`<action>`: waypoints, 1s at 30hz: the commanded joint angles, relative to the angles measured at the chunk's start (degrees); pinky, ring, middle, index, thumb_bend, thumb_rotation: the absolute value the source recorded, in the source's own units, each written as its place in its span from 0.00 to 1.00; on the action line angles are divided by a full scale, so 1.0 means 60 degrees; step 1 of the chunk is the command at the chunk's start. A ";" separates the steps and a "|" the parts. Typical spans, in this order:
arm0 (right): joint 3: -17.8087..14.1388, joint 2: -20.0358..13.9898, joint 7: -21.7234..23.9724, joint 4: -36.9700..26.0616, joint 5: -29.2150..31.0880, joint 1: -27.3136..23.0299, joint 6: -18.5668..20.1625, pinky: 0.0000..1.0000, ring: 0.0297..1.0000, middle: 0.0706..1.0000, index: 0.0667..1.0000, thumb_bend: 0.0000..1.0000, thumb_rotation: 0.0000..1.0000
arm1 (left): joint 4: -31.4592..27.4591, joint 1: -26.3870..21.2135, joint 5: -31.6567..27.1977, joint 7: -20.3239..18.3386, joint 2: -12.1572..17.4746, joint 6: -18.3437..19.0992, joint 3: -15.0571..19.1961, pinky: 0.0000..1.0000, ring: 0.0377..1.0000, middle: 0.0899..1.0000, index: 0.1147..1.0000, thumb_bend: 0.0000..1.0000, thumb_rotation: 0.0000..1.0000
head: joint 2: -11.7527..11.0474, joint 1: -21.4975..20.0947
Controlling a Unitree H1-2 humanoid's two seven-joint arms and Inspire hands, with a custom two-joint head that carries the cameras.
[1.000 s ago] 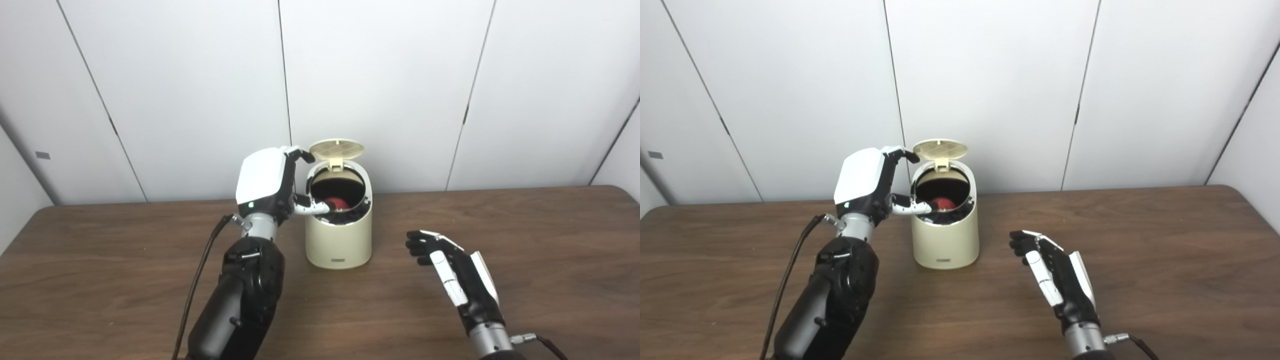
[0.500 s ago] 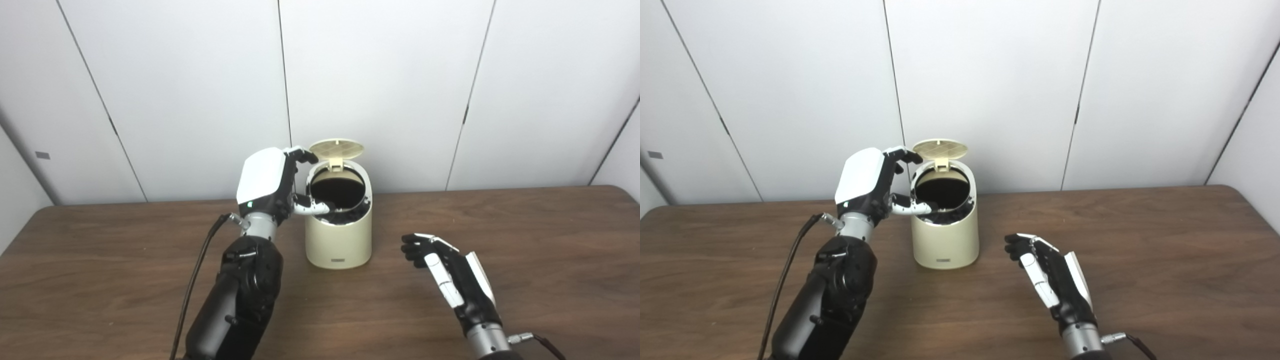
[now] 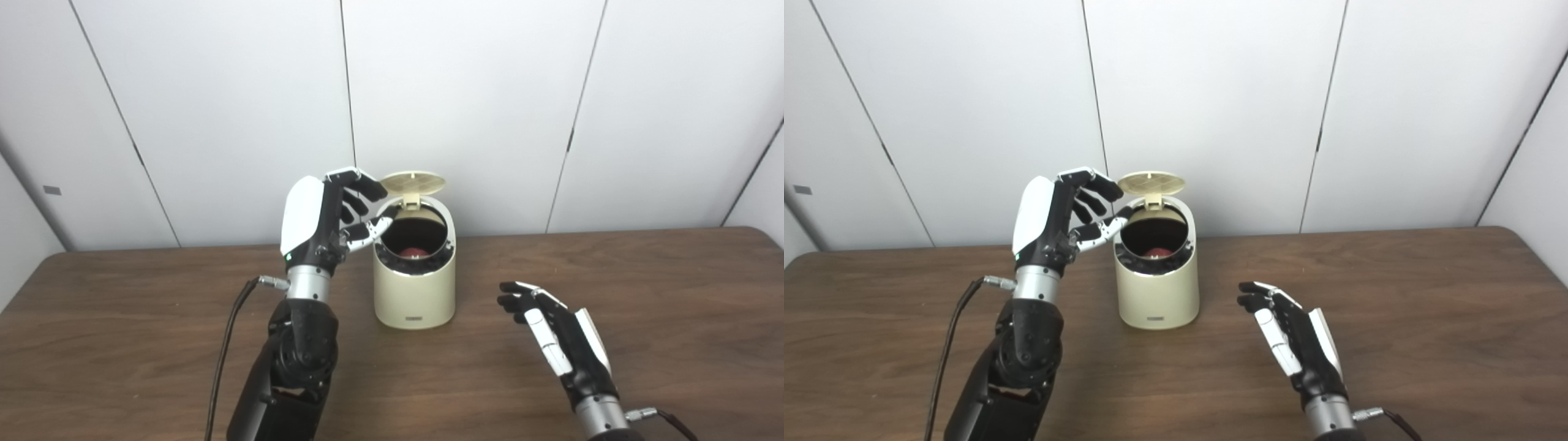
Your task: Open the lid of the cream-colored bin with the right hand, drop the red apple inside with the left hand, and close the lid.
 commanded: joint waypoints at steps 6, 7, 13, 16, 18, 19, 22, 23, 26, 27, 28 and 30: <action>-0.0135 -0.0156 -0.0090 -0.0035 0.0124 -0.0289 -0.0393 0.76 0.76 0.70 0.75 0.46 1.00 | -0.0689 -0.0072 -0.0386 0.0379 -0.0136 -0.0468 0.0389 0.33 0.43 0.47 0.42 0.47 0.00 | 0.0032 0.0001; -0.0150 -0.0154 -0.0092 -0.0045 0.0156 -0.0282 -0.0410 0.77 0.77 0.70 0.75 0.46 1.00 | -0.0802 -0.0007 -0.0540 0.0350 -0.0166 -0.0462 0.0465 0.33 0.43 0.47 0.42 0.47 0.00 | 0.0031 -0.0002; -0.0374 -0.0179 0.0086 -0.0062 0.0923 -0.0365 -0.0745 0.80 0.85 0.81 0.82 0.46 1.00 | -0.1576 0.0526 -0.1573 -0.0362 -0.0134 0.0001 0.0826 0.33 0.41 0.46 0.43 0.48 0.00 | 0.0099 -0.0076; -0.0440 -0.0350 0.0023 0.0228 0.0983 -0.0670 -0.1310 0.80 0.86 0.85 0.83 0.49 0.99 | -0.2074 0.0922 -0.2116 -0.0993 0.0030 0.0561 0.0932 0.34 0.40 0.45 0.46 0.49 0.00 | 0.0132 -0.0030; -0.0474 -0.0425 0.0022 0.0336 0.0999 -0.0837 -0.1405 0.80 0.87 0.87 0.83 0.51 0.98 | -0.2258 0.1176 -0.2316 -0.1245 0.0149 0.0628 0.0916 0.35 0.38 0.45 0.47 0.50 0.00 | 0.0153 -0.0070; -0.0483 -0.0466 0.0038 0.0381 0.1018 -0.0926 -0.1447 0.80 0.87 0.88 0.84 0.53 0.99 | -0.2353 0.1331 -0.2392 -0.1337 0.0197 0.0609 0.0897 0.35 0.40 0.44 0.46 0.51 0.00 | 0.0143 -0.0082; -0.0469 -0.0560 -0.0011 0.0350 0.0852 -0.1370 -0.1334 0.80 0.87 0.88 0.83 0.56 1.00 | -0.2638 0.1938 -0.3137 -0.1670 0.0211 0.0505 0.0991 0.37 0.44 0.50 0.43 0.51 0.07 | 0.0191 -0.0111; -0.0466 -0.0570 -0.0038 0.0333 0.0800 -0.1493 -0.1298 0.80 0.87 0.88 0.82 0.56 0.99 | -0.2721 0.2083 -0.3447 -0.1782 0.0182 0.0584 0.1055 0.40 0.46 0.52 0.43 0.50 0.08 | 0.0191 -0.0111; -0.0383 -0.0651 -0.0024 0.0117 0.0425 -0.1962 -0.0896 0.80 0.86 0.88 0.81 0.57 0.99 | -0.2909 0.2608 -0.3823 -0.2171 0.0377 0.0882 0.1055 0.49 0.55 0.61 0.54 0.43 0.39 | 0.0232 -0.0150; -0.0374 -0.0683 0.0004 0.0080 0.0353 -0.2071 -0.0802 0.81 0.86 0.88 0.81 0.57 0.99 | -0.2932 0.2722 -0.3844 -0.2223 0.0421 0.0901 0.1042 0.51 0.57 0.63 0.60 0.40 0.56 | 0.0238 -0.0175; -0.0374 -0.0692 0.0062 0.0055 0.0351 -0.2286 -0.0661 0.83 0.87 0.88 0.81 0.57 0.99 | -0.2908 0.2911 -0.4116 -0.2282 0.0389 0.0884 0.1140 0.53 0.59 0.65 0.64 0.37 0.69 | 0.0248 -0.0176; -0.0358 -0.0716 0.0142 0.0007 0.0318 -0.2562 -0.0430 0.82 0.90 0.90 0.79 0.58 0.94 | -0.2851 0.3140 -0.4527 -0.2344 0.0327 0.0834 0.1279 0.60 0.66 0.70 0.71 0.39 0.78 | 0.0266 -0.0192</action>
